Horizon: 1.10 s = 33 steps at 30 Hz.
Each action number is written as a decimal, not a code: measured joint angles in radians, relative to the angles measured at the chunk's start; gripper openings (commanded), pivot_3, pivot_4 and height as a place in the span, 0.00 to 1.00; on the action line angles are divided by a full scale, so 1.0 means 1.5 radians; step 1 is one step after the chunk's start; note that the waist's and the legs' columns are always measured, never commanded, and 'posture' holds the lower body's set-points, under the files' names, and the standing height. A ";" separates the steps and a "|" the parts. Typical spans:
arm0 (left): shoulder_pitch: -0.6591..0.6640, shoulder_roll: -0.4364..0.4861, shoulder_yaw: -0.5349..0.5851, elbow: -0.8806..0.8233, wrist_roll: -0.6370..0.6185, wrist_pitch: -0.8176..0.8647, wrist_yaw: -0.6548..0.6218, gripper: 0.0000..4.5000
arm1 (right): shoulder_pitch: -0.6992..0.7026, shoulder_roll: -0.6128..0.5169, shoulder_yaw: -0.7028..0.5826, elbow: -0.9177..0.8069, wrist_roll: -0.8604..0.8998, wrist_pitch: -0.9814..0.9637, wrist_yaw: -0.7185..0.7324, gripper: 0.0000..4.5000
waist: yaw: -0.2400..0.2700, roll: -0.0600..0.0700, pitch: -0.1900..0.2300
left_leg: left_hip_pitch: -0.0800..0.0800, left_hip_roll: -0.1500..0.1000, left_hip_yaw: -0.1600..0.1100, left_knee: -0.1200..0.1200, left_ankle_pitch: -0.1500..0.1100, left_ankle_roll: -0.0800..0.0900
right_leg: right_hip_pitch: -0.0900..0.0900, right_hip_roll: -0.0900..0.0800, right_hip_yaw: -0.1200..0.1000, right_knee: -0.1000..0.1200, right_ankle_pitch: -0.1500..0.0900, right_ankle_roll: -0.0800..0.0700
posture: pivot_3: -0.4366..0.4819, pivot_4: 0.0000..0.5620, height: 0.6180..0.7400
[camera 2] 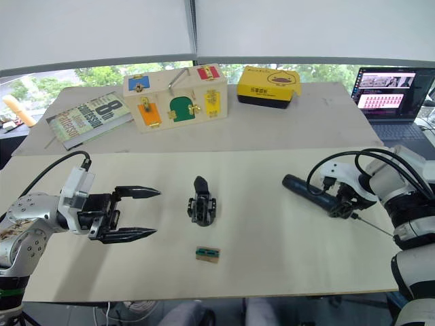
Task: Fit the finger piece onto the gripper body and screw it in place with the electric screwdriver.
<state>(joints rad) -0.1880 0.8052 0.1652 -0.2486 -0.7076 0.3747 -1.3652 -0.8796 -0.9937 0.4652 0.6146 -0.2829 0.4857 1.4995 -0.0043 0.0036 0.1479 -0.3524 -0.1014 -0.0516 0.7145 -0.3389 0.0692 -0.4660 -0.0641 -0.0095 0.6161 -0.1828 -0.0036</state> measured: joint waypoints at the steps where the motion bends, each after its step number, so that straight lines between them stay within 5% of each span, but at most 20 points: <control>1: 0.000 0.000 -0.001 0.000 0.000 0.000 0.000 1.00 | 0.002 0.000 -0.001 -0.004 -0.002 0.001 0.001 0.43 | 0.000 0.000 0.000 | 0.000 0.000 0.000 0.000 0.000 0.000 | 0.000 0.000 0.000 0.000 0.000 0.000 | 0.48 0.27 1.00; 5: 0.000 -0.001 -0.003 0.001 0.001 -0.001 -0.001 1.00 | 0.009 0.000 -0.006 -0.010 -0.007 0.001 0.001 0.43 | 0.000 0.000 0.000 | 0.000 0.000 0.000 0.000 0.000 0.000 | 0.000 0.000 0.000 0.000 0.000 0.000 | 0.48 0.27 1.00; 6: 0.000 -0.001 -0.003 0.001 0.001 -0.001 -0.001 1.00 | 0.010 0.000 -0.008 -0.010 -0.007 0.000 0.001 0.68 | 0.001 0.000 0.000 | 0.000 0.000 0.000 0.000 0.000 0.000 | 0.000 0.000 0.000 0.000 0.000 0.000 | 0.48 0.27 1.00; 9: 0.000 -0.004 -0.003 0.002 0.001 -0.001 -0.001 1.00 | 0.014 -0.001 -0.007 -0.012 -0.008 -0.013 0.017 0.91 | 0.001 0.000 0.000 | 0.000 0.000 0.000 0.001 0.000 0.000 | 0.001 0.000 0.000 0.000 0.000 0.000 | 0.48 0.27 1.00; 32: 0.004 -0.004 -0.003 0.001 0.001 -0.001 0.001 1.00 | -0.078 0.065 0.035 0.106 -0.127 -0.085 0.009 0.91 | -0.007 0.000 0.000 | 0.000 0.000 0.000 0.003 0.000 0.000 | 0.001 0.000 0.001 0.001 0.001 0.000 | 0.48 0.27 1.00; 33: 0.004 -0.004 -0.003 0.001 0.001 -0.001 0.001 1.00 | -0.078 0.067 0.035 0.106 -0.129 -0.085 0.011 0.85 | -0.007 0.000 0.000 | 0.000 0.000 0.000 0.003 0.000 0.000 | 0.001 0.000 0.000 0.001 0.001 0.000 | 0.48 0.27 1.00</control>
<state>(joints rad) -0.1816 0.7990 0.1602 -0.2472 -0.7059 0.3739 -1.3633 -0.9970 -0.8927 0.5171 0.7740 -0.4770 0.3585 1.5158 -0.0141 0.0031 0.1477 -0.3523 -0.1017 -0.0514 0.7184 -0.3387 0.0689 -0.4651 -0.0640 -0.0090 0.6173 -0.1808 -0.0034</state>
